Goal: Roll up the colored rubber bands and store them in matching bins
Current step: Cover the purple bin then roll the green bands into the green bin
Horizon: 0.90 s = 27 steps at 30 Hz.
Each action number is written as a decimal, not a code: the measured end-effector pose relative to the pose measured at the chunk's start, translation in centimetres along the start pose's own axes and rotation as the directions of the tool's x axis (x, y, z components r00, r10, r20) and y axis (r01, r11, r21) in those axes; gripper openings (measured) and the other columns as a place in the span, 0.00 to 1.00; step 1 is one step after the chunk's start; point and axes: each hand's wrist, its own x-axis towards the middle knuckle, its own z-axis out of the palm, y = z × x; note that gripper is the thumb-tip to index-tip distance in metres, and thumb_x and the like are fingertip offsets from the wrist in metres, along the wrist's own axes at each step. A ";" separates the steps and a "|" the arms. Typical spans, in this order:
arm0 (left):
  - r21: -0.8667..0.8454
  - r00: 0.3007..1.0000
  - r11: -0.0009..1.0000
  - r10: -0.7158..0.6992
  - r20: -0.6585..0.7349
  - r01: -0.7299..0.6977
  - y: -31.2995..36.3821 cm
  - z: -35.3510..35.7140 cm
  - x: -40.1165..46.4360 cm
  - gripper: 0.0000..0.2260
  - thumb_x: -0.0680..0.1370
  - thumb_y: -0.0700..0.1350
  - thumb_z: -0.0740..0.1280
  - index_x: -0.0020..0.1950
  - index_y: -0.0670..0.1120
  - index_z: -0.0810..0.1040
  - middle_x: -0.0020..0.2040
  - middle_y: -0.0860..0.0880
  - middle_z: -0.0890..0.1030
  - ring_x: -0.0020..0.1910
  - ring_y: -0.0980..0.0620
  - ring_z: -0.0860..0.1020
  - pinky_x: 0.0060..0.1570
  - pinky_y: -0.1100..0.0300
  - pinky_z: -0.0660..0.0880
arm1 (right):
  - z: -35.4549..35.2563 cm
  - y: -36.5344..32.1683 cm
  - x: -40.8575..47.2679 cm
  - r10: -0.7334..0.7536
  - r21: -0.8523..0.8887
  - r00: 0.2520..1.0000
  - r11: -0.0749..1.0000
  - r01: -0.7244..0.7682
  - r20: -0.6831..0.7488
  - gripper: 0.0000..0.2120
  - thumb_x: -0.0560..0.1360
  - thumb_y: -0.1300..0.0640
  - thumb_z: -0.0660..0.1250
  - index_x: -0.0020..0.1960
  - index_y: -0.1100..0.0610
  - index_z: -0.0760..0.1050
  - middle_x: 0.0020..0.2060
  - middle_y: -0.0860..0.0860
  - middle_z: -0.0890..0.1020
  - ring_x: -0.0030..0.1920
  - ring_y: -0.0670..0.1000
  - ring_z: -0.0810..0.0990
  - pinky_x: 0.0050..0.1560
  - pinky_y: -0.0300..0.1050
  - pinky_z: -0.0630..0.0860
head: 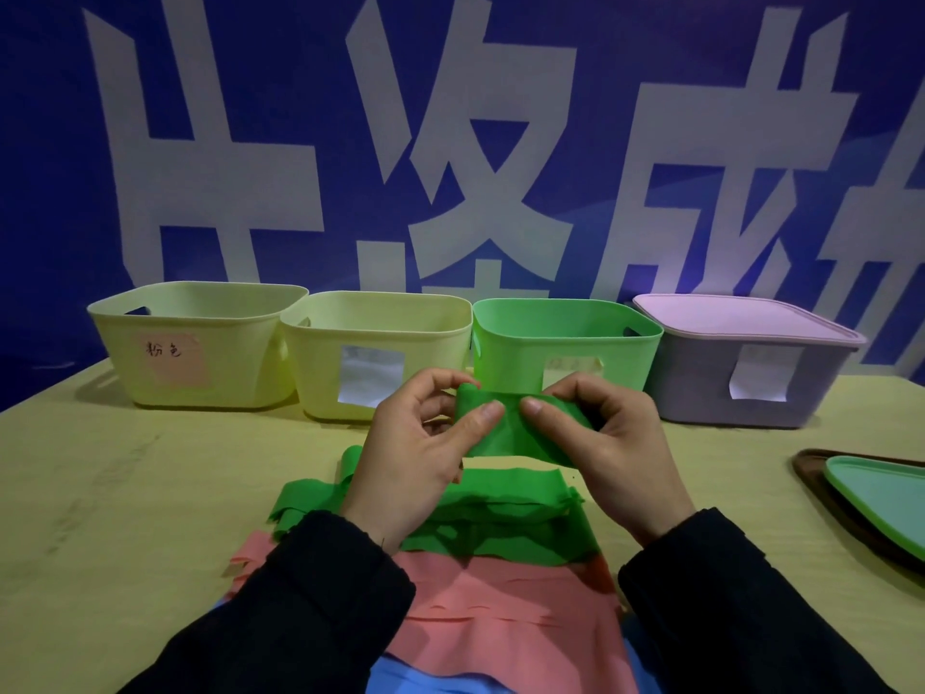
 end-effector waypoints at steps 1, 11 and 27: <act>0.020 1.000 1.000 -0.006 -0.007 0.006 0.0 0.0 0.0 0.17 0.70 0.53 0.74 0.55 0.49 0.78 0.47 0.40 0.83 0.32 0.52 0.78 0.26 0.58 0.71 | -0.1 0.0 0.0 0.002 -0.003 1.000 1.000 -0.002 -0.010 0.11 0.72 0.51 0.76 0.39 0.57 0.80 0.32 0.53 0.81 0.34 0.48 0.79 0.36 0.48 0.75; -0.027 0.999 0.999 0.034 -0.029 -0.034 0.0 0.1 0.0 0.16 0.69 0.54 0.75 0.54 0.52 0.78 0.44 0.47 0.78 0.35 0.50 0.75 0.30 0.60 0.77 | -0.1 0.5 0.2 0.043 -0.012 0.999 0.999 -0.043 -0.012 0.10 0.73 0.51 0.74 0.40 0.57 0.80 0.34 0.58 0.82 0.35 0.50 0.79 0.38 0.51 0.75; -0.043 0.999 0.998 0.044 0.013 -0.044 -0.7 0.0 0.2 0.15 0.78 0.43 0.71 0.65 0.53 0.79 0.49 0.38 0.81 0.48 0.45 0.83 0.40 0.58 0.81 | 0.3 0.7 0.0 0.084 0.010 0.996 0.996 -0.084 0.029 0.12 0.72 0.48 0.73 0.40 0.57 0.80 0.32 0.51 0.80 0.33 0.47 0.78 0.35 0.45 0.73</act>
